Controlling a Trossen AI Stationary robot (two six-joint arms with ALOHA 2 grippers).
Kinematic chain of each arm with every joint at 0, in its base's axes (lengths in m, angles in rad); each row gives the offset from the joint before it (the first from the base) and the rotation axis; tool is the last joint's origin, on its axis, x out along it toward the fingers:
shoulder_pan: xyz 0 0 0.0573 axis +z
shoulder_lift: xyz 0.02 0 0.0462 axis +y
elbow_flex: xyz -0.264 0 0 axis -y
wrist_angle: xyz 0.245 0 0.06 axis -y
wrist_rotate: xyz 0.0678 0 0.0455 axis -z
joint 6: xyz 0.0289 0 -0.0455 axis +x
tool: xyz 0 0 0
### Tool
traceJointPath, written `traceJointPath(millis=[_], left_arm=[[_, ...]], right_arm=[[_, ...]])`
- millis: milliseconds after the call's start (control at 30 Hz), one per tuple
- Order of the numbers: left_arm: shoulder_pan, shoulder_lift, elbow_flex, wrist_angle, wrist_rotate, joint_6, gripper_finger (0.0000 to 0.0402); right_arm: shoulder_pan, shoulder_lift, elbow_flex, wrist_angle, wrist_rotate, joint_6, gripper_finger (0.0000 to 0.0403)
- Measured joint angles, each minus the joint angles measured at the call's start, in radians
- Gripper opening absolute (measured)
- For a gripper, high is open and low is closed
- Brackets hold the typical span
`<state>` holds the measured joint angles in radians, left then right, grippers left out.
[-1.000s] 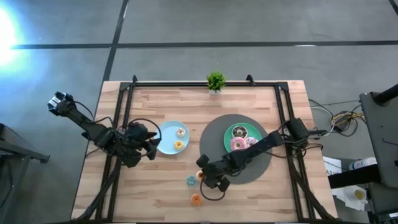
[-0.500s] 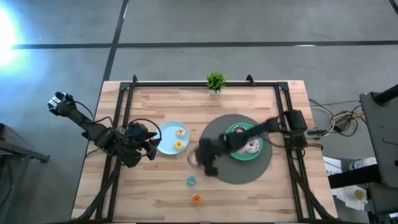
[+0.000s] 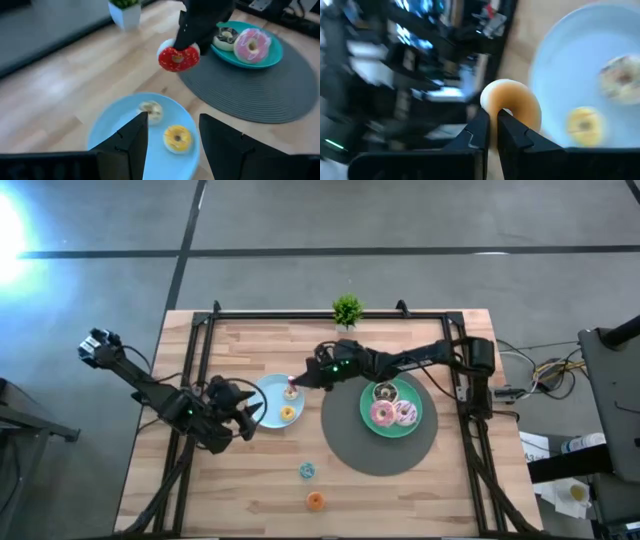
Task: Pick & Place donuts
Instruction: Put the small red donut on the blue plate
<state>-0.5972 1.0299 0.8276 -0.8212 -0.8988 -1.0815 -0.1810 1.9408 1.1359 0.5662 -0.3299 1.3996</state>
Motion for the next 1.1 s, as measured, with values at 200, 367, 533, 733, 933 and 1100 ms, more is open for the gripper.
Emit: traceJointPath(millis=[200,367,533,733,933,1100], left_arm=[[0.002,0.076,0.0,0.076,-0.087,0.075,0.0151],[0.003,0.119,0.0,0.156,-0.233,0.085,0.0151],[0.035,0.159,0.0,0.24,-0.307,0.071,0.0151],[0.101,0.239,0.0,0.36,-0.315,0.181,0.0156],[0.153,0.291,0.03,0.396,-0.357,0.242,0.0161],[0.164,0.317,0.05,0.398,-0.349,0.259,0.0161]], right_arm=[[0.01,0.0,0.013,0.073,0.198,0.364,0.0018],[0.029,0.0,0.034,0.076,0.28,0.435,0.0018],[0.046,-0.001,0.059,0.074,0.318,0.442,0.0018],[0.055,-0.001,0.07,0.073,0.329,0.442,0.0018],[0.063,-0.001,0.071,0.073,0.329,0.456,0.0018],[0.063,-0.001,0.071,0.077,0.33,0.464,0.0018]])
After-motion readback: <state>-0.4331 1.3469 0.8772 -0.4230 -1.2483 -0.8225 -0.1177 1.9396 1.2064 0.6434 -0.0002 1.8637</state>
